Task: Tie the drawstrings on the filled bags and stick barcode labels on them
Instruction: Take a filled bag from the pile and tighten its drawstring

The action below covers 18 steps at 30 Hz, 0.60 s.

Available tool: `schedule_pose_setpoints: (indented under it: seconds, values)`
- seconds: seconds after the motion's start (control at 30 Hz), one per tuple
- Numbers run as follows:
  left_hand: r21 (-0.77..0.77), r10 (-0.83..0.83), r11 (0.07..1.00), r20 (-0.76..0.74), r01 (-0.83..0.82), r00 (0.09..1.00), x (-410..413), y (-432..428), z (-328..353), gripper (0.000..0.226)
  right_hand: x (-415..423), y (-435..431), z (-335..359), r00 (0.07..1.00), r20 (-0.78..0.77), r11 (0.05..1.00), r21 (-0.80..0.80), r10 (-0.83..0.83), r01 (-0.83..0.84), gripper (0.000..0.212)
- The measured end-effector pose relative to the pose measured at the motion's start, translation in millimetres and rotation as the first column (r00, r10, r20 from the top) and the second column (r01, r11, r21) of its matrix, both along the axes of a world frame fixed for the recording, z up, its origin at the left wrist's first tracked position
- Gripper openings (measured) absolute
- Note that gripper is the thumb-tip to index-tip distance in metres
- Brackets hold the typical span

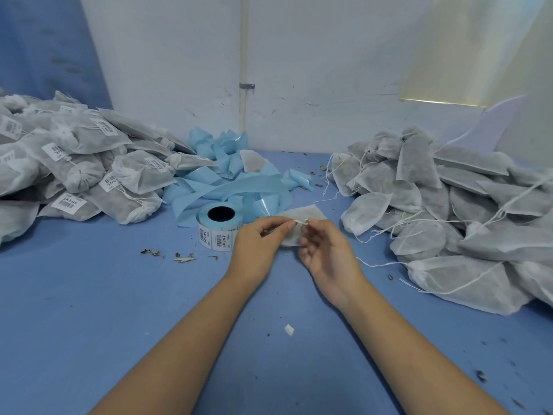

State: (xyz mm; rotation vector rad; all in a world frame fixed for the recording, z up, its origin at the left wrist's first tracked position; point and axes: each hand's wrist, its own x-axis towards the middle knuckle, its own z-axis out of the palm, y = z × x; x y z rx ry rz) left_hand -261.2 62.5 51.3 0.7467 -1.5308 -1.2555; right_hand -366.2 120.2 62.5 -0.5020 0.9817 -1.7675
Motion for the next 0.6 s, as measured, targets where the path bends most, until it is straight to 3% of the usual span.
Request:
schedule_pose_setpoints:
  seconds: [0.1,0.27,0.4,0.6]
  values:
    - [-0.009,-0.017,1.0,0.003,0.017,1.0,1.3,-0.2,0.0,0.011,1.7,1.7,3.7,0.982,-0.026,0.982,-0.001,0.187,-0.187,0.003]
    - [-0.035,-0.009,0.999,0.012,0.009,1.0,1.1,-0.1,-0.5,0.014,-4.4,3.7,6.2,0.937,-0.075,0.938,0.088,0.342,-0.335,0.01]
    - [-0.061,0.003,0.998,0.016,-0.002,1.0,2.0,-0.5,0.1,0.014,-6.4,4.5,7.2,0.913,-0.084,0.914,0.125,0.398,-0.387,0.012]
    - [-0.082,-0.011,0.997,0.016,0.012,1.0,1.2,0.6,1.1,0.019,-4.4,2.0,7.1,0.924,-0.091,0.919,0.18,0.372,-0.352,0.034]
